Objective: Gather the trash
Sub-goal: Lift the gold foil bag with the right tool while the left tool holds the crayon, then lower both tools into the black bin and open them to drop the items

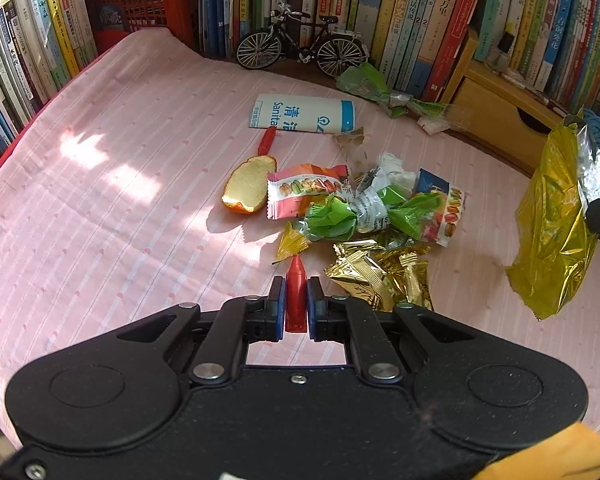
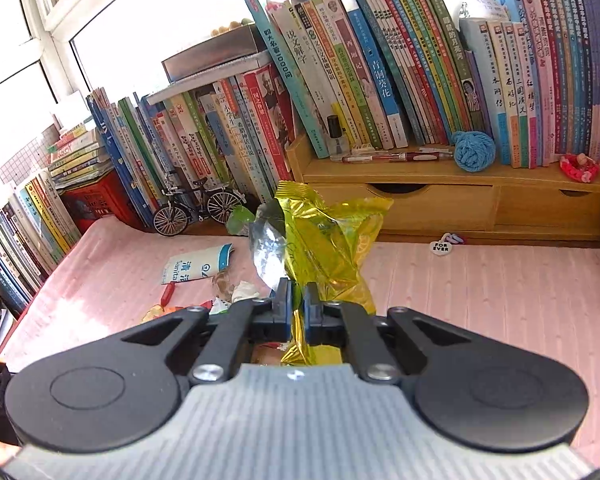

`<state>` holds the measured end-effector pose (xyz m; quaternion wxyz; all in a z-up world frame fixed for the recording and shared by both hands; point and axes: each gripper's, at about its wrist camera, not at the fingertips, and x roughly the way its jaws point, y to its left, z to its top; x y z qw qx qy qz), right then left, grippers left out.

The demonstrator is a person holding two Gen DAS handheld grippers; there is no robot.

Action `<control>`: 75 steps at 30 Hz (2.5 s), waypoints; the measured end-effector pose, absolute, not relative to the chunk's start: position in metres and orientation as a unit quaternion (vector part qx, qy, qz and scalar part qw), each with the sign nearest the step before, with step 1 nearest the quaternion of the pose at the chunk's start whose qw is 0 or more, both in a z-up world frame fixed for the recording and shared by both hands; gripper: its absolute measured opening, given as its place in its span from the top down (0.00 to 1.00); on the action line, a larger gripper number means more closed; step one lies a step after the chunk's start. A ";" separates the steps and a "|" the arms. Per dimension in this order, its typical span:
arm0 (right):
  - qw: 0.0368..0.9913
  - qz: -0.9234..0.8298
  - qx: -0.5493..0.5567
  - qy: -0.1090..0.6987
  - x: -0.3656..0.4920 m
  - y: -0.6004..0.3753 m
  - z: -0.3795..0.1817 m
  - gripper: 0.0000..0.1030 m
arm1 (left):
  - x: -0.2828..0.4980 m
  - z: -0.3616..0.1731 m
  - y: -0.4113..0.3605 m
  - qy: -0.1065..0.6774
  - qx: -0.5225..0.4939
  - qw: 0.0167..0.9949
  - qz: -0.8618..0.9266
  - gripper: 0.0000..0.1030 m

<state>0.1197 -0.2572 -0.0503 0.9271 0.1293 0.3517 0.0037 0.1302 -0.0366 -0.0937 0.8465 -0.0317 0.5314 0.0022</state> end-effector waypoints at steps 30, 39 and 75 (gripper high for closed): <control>0.868 0.067 0.227 0.436 -0.108 -0.131 -0.032 0.93 | -0.137 -0.077 0.118 0.539 -0.078 0.838 -0.030 0.90; 0.838 0.117 0.248 0.472 -0.154 -0.070 -0.058 0.94 | -0.196 -0.110 0.175 0.565 -0.084 0.820 -0.009 0.90; 0.775 0.173 0.159 0.586 -0.186 0.028 -0.130 0.95 | -0.236 -0.204 0.226 0.619 -0.133 0.774 0.000 0.90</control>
